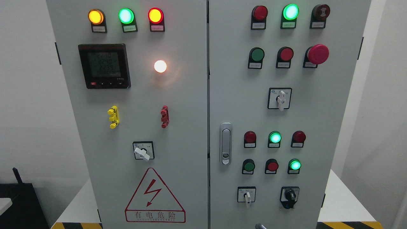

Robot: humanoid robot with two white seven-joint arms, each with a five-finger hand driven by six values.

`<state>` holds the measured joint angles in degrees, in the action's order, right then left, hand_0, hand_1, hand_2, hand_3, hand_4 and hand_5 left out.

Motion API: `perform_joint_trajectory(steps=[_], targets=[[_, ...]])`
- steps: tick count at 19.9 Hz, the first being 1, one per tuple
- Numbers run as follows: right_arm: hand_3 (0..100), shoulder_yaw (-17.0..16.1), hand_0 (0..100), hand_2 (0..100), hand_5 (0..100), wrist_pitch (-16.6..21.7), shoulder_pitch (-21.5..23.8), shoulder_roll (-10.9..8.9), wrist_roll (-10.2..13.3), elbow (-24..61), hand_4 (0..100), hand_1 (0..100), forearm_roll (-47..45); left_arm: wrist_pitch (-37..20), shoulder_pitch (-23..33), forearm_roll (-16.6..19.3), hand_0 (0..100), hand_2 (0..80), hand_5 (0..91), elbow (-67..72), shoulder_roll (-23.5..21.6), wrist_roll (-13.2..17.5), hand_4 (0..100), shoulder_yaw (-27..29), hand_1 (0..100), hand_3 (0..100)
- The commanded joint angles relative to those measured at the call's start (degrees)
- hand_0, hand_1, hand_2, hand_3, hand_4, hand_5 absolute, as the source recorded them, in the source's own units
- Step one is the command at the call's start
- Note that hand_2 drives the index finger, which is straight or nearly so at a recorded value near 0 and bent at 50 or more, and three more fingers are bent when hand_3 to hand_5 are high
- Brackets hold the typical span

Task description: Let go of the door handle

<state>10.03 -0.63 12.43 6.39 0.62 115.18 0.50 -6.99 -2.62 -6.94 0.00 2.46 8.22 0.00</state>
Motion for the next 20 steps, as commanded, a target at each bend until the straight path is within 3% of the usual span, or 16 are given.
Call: perform_joint_trajectory(steps=[1, 3, 4, 5, 9, 12, 15, 17, 20], targets=[[11, 1.4, 37, 0, 3, 0.4, -1.2, -0.06, 6.8, 0.1, 15, 12, 14.7, 0.1, 0.0, 0.0, 12, 0.0, 0.0, 1.0, 0.0, 0.0, 0, 0.6, 39, 0], [28, 1.9, 37, 0, 22, 0.4, -3.3, 0.12, 10.7, 0.0, 35, 17, 25.8, 0.0, 0.0, 0.0, 12, 0.0, 0.0, 1.0, 0.0, 0.0, 0, 0.6, 39, 0], [32, 2.4, 37, 0, 25, 0.4, -4.6, 0.12, 11.8, -0.3, 38, 18, 31.4, 0.1, 0.0, 0.0, 12, 0.0, 0.0, 1.0, 0.0, 0.0, 0, 0.6, 39, 0], [49, 3.2, 38, 0, 42, 0.4, -5.7, 0.03, 12.6, -0.5, 48, 21, 37.1, 0.1, 0.0, 0.0, 12, 0.0, 0.0, 1.0, 0.0, 0.0, 0, 0.6, 39, 0], [67, 7.5, 40, 0, 71, 0.4, -9.1, 0.73, 15.2, -3.1, 64, 26, 59.2, 0.1, 0.0, 0.0, 12, 0.0, 0.0, 1.0, 0.0, 0.0, 0, 0.6, 39, 0], [70, 10.5, 35, 0, 81, 0.1, -12.2, 0.73, 15.4, -5.9, 69, 30, 67.9, 0.1, 0.0, 0.0, 12, 0.0, 0.0, 1.0, 0.0, 0.0, 0, 0.6, 39, 0], [69, 10.8, 32, 0, 81, -0.3, -16.4, 0.91, 15.3, -8.1, 69, 31, 73.0, 0.1, 0.0, 0.0, 12, 0.0, 0.0, 1.0, 0.0, 0.0, 0, 0.6, 39, 0], [70, 10.8, 31, 0, 82, -0.4, -16.8, 0.82, 14.9, -8.2, 70, 31, 75.3, 0.1, 0.0, 0.0, 12, 0.0, 0.0, 1.0, 0.0, 0.0, 0, 0.6, 39, 0], [80, 11.0, 29, 0, 92, -0.4, -18.1, 0.99, 14.9, -10.1, 80, 31, 79.6, 0.1, 0.0, 0.0, 12, 0.0, 0.0, 1.0, 0.0, 0.0, 0, 0.6, 39, 0]])
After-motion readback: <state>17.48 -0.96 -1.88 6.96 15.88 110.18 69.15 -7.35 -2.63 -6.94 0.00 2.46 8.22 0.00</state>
